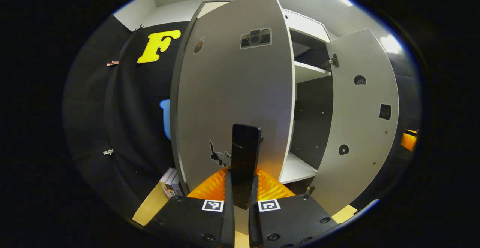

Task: Open the right door of the double-door shoe cabinet with the right hand, and open the left door with the left hand.

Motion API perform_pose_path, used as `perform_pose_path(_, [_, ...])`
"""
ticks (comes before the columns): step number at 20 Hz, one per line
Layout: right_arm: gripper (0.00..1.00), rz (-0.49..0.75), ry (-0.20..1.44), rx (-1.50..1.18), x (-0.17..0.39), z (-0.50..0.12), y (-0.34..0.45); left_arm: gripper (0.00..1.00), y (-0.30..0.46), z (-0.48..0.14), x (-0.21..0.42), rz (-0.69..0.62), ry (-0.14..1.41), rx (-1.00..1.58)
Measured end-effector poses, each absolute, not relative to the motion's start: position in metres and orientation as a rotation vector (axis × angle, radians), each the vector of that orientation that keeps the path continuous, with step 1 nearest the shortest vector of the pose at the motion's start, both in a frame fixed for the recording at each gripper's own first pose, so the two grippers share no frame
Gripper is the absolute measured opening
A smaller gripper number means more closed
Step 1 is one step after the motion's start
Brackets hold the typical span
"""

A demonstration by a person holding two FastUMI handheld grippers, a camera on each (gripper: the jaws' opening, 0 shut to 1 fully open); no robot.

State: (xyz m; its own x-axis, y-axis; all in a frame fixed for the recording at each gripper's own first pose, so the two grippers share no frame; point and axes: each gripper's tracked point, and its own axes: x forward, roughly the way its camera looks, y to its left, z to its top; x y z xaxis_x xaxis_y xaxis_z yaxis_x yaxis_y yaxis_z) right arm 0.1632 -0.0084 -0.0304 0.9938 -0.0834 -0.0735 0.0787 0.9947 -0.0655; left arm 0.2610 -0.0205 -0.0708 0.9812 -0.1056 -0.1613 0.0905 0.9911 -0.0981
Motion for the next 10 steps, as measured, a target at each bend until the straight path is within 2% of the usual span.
perform_pose_path(9, [0.96, -0.063, 0.092, -0.036, 0.154, -0.036, 0.014, 0.19, -0.002, -0.070, 0.253, -0.053, 0.163, -0.097])
perform_pose_path(10, [0.98, -0.065, 0.094, -0.033, 0.153, -0.036, 0.014, 0.19, 0.002, -0.072, 0.252, -0.044, 0.164, -0.085])
